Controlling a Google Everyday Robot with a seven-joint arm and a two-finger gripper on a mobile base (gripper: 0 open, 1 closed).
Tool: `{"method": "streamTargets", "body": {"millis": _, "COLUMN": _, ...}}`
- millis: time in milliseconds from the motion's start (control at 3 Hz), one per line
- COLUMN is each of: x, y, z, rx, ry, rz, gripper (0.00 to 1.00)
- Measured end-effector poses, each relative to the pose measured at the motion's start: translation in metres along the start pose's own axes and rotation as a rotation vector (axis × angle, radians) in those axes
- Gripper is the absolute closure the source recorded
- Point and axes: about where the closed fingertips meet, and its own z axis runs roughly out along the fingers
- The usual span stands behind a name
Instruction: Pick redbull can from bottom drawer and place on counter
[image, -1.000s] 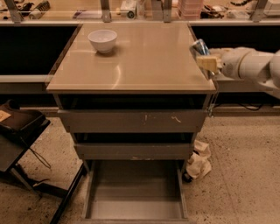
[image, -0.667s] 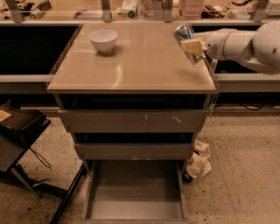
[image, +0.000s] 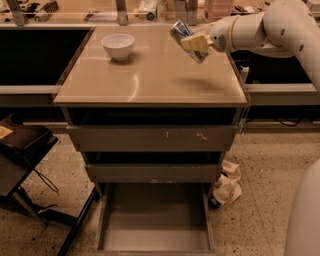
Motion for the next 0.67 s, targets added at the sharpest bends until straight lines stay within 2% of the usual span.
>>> {"method": "streamTargets", "body": {"millis": 333, "x": 0.05, "y": 0.006, "z": -0.014, "rx": -0.022, "ry": 0.026, "rz": 0.096, "gripper": 1.0}}
{"method": "streamTargets", "body": {"millis": 667, "x": 0.117, "y": 0.019, "z": -0.016, "rx": -0.043, "ry": 0.074, "rz": 0.232, "gripper": 1.0}}
